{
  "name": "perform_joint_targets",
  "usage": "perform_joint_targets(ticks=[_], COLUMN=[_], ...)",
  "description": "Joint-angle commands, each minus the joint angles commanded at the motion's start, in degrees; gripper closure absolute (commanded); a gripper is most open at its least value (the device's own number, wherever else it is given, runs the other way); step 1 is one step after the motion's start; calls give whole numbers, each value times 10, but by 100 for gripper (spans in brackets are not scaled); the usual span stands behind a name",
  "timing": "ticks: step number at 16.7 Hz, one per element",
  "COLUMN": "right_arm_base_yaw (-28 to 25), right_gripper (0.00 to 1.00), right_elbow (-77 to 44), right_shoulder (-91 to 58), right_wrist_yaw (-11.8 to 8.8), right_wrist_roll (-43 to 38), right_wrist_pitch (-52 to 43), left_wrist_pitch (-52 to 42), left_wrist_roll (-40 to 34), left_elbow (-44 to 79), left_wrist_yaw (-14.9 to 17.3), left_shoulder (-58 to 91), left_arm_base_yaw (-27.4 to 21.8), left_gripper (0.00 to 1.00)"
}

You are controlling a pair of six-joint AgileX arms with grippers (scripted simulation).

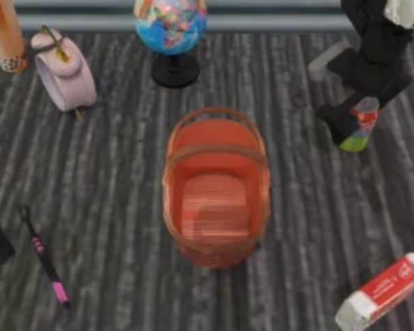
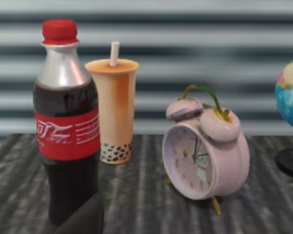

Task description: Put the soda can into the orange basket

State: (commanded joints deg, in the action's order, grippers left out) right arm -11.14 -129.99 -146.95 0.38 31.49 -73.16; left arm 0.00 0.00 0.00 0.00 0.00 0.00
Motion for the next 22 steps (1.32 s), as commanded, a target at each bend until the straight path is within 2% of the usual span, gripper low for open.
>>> perform_joint_targets(ticks=[1, 14, 22], right_arm_base_yaw=[0, 0, 0], right_gripper=[0, 98, 100], right_elbow=[0, 0, 0], right_shoulder=[0, 0, 0], right_wrist_yaw=[0, 0, 0], right_wrist_roll=[0, 0, 0], right_wrist_pitch=[0, 0, 0], left_wrist_pitch=[0, 0, 0], left_wrist_roll=[0, 0, 0], left_elbow=[0, 0, 0], left_wrist_yaw=[0, 0, 0], left_shoulder=[0, 0, 0], left_arm_base_yaw=[0, 0, 0], left_gripper=[0, 0, 0])
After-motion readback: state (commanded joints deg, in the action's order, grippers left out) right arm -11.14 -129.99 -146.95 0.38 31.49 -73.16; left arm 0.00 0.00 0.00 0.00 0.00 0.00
